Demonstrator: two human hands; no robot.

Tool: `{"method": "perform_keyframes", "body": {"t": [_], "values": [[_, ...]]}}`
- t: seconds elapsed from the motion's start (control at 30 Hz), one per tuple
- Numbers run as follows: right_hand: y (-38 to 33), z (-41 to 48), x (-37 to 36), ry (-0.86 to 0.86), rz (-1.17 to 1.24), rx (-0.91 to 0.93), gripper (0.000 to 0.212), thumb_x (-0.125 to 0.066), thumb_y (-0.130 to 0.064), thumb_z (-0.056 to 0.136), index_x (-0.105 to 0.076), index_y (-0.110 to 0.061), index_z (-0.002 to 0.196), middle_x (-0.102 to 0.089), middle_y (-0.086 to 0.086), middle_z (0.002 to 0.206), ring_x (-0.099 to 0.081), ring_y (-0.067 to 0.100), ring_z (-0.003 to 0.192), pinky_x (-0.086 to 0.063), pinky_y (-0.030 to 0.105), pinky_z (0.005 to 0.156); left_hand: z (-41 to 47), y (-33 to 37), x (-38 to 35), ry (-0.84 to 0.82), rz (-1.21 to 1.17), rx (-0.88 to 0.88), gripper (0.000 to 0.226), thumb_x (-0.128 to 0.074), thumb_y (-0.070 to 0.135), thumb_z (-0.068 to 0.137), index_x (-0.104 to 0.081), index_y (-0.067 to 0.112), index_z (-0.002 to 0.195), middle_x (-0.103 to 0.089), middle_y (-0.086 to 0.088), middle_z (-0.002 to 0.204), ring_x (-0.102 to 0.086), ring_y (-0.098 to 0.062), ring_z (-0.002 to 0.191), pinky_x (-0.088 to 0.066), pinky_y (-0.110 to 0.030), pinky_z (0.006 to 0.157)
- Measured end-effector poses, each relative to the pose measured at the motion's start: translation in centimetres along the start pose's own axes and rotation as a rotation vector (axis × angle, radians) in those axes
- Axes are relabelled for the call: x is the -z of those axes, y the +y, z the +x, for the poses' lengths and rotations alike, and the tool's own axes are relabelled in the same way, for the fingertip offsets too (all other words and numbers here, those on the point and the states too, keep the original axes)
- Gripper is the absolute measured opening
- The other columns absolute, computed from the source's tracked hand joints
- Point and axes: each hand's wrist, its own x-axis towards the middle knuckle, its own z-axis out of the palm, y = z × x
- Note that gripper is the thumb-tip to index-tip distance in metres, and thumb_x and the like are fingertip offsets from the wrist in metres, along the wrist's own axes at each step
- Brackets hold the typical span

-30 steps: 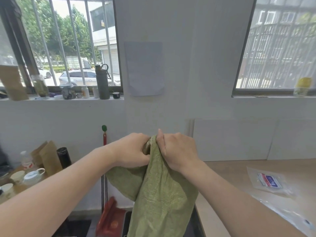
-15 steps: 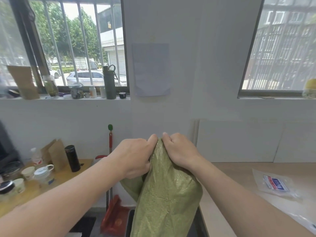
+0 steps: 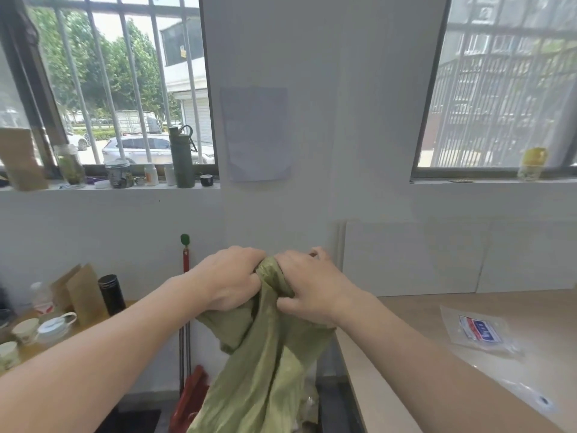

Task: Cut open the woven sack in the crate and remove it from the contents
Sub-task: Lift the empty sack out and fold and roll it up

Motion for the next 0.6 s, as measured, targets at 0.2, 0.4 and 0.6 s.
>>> {"method": "perform_keyframes", "body": {"t": [0.2, 0.4, 0.6], "values": [[-0.4, -0.2, 0.7, 0.006, 0.048, -0.035, 0.02, -0.056, -0.025, 0.086, -0.05, -0.022, 0.104, -0.063, -0.002, 0.11, -0.061, 0.027, 0.107, -0.038, 0.035, 0.068, -0.2, -1.1, 0.8, -0.179, -0.184, -0.02, 0.02, -0.05, 0.029, 0.087, -0.068, 0.023, 0.094, -0.074, 0.006, 0.099, -0.068, -0.017, 0.095, -0.055, -0.045, 0.092], [-0.8, 0.3, 0.9, -0.062, 0.087, -0.168, 0.016, -0.049, -0.023, 0.079, -0.057, -0.025, 0.092, -0.069, 0.003, 0.1, -0.063, 0.034, 0.094, -0.038, 0.037, 0.067, -2.4, 0.4, 0.4, -0.11, -0.037, -0.076, 0.047, -0.073, 0.06, 0.071, -0.048, 0.028, 0.095, -0.065, 0.009, 0.086, -0.063, -0.015, 0.083, -0.054, -0.033, 0.073], [-1.1, 1.1, 1.1, -0.175, 0.328, -0.361, 0.006, -0.048, -0.016, 0.072, -0.05, -0.013, 0.067, -0.059, 0.006, 0.069, -0.055, 0.031, 0.065, -0.035, 0.031, 0.052, -2.3, 0.7, -2.2, 0.12, 0.308, -0.06, 0.07, -0.074, 0.073, 0.069, -0.031, 0.025, 0.099, -0.055, 0.007, 0.09, -0.062, -0.021, 0.084, -0.051, -0.038, 0.067]]}}
